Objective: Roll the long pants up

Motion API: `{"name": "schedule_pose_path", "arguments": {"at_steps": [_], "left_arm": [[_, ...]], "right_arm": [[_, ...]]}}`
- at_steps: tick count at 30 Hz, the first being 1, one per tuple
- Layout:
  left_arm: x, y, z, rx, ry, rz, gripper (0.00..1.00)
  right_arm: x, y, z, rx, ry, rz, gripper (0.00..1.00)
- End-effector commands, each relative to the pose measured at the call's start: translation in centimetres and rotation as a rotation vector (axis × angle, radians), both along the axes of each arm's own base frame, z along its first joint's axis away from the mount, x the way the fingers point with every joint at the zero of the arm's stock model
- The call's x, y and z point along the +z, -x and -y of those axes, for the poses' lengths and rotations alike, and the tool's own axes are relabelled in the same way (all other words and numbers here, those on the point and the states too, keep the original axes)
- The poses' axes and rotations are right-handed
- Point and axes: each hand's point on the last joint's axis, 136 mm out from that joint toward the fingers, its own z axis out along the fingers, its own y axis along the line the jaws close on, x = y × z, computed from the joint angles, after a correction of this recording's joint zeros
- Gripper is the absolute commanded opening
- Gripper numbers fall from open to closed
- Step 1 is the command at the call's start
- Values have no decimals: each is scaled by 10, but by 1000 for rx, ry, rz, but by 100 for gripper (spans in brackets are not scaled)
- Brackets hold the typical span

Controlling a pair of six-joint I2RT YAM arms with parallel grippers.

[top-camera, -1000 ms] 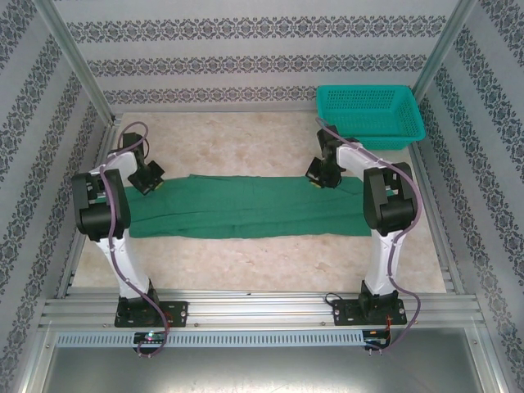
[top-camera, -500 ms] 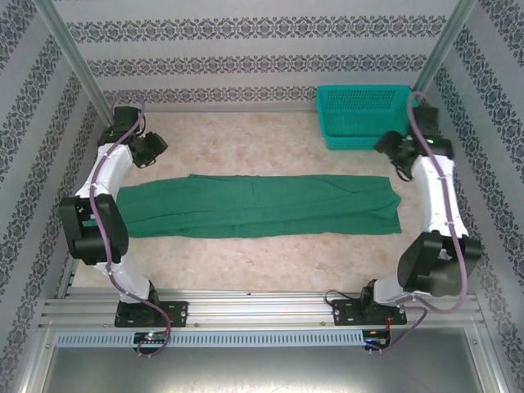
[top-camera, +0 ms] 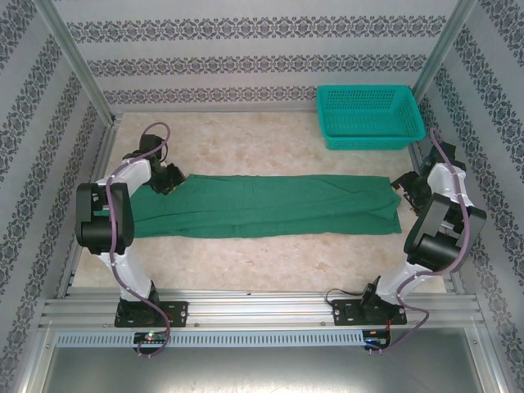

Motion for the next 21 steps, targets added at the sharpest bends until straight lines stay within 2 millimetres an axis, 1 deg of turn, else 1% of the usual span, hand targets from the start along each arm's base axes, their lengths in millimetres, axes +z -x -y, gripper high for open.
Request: {"name": "schedule_pose_path", "arguments": {"at_steps": [1,4,8,10,11,12,14,15,16,18,21], "left_arm": [[-2,-5,7,-49,-19,24,35],[-5,-6,7,-54,-25,14,34],[-6,-8,6,-56,-31,10,34],[-7,-6,6,-56,-32,5,34],[-8,-6,5,-56,-36,3,34],[-9,-5,4,-56,-38,0,34],[-10,-5,4,-58,-43,-7,34],[-10,-5,4,-58,-42,-8,33],[-9,-5,5,-60,-38,-5,33],[-7,-6,5,-58,-38,-1,32],[-3,-6,5,-56,-38,7,31]], "right_arm": [[-13,-7,2,-21,-28,8,72],[-21,-12,2,-13,-30,-7,63],[-31,-14,7,-5,-19,-29,61],[-33,-17,11,-1,-12,-33,56],[-33,-19,12,3,-8,-30,52],[-33,-21,14,6,-4,-25,43],[-31,-27,16,8,0,-15,16],[-29,-30,16,7,-1,3,4],[-25,-35,15,5,-1,27,0],[-10,-40,13,4,14,66,0],[19,-45,4,25,59,126,0]]}}
